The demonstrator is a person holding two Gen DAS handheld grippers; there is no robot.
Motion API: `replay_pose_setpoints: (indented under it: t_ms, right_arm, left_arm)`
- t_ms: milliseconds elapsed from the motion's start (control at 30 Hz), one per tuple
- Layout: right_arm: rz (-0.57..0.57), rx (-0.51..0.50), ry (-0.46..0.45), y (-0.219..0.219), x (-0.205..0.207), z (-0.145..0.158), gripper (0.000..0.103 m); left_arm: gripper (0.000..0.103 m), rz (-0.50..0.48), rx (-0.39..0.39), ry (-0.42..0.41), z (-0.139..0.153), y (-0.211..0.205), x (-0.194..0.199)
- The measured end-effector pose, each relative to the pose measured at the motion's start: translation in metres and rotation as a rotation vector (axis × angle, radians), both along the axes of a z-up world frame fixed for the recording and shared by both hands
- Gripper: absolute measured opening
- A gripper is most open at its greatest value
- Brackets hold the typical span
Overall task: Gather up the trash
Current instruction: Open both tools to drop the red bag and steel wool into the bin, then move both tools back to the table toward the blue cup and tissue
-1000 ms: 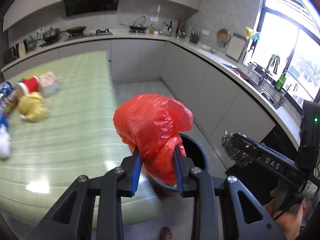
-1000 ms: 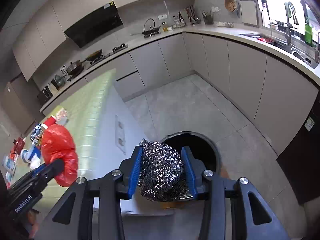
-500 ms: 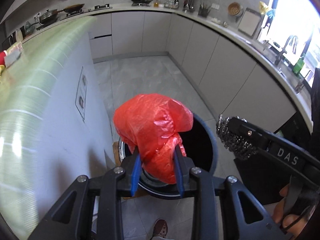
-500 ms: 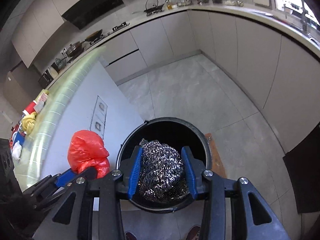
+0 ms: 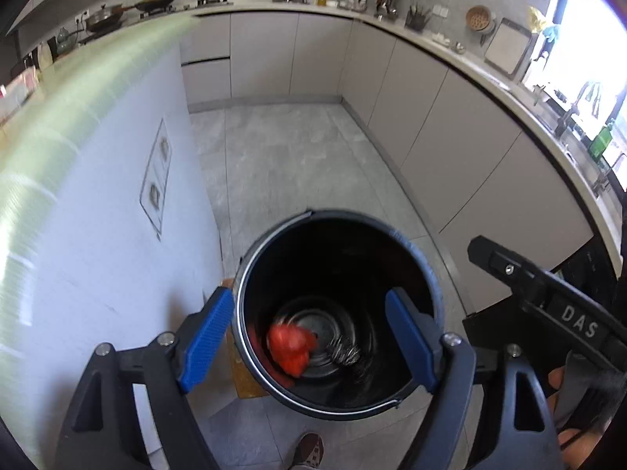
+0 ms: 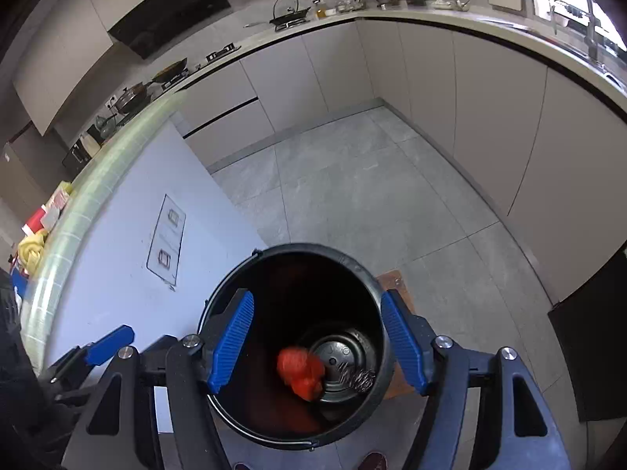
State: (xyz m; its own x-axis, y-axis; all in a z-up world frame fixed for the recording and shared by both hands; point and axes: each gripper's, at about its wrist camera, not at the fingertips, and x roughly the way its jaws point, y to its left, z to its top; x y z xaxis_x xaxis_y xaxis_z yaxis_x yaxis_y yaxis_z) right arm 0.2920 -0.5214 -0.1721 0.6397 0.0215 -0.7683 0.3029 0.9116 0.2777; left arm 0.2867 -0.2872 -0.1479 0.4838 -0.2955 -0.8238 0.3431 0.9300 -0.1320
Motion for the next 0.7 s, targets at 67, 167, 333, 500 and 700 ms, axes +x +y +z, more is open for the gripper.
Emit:
replay_pose_setpoints:
  t_ms: [67,167,333,500,700]
  right_arm:
    - [-0.011,-0.006,-0.005,0.000,-0.005,0.011,0.070]
    - [-0.026,-0.018,0.002,0.004,-0.012,0.026,0.070]
    - [-0.096,-0.037,0.002,0.011,-0.035,0.057,0.070]
    - [-0.134,-0.044,-0.032,0.034,-0.054,0.096,0.070]
    - [-0.071,-0.045,-0.104,0.112,-0.053,0.136,0.076]
  left_arm:
    - [0.081,-0.013,0.006,-0.018,0.016,-0.003,-0.003]
    - [0.081,-0.030,0.010,-0.018,0.037,-0.009,-0.006]
    - [0.081,-0.068,-0.033,-0.045,0.077,0.004,-0.020]
    - [0.081,-0.109,-0.071,-0.084,0.128,0.036,-0.033]
    - [0.081,-0.053,-0.061,-0.127,0.146,0.110,-0.021]
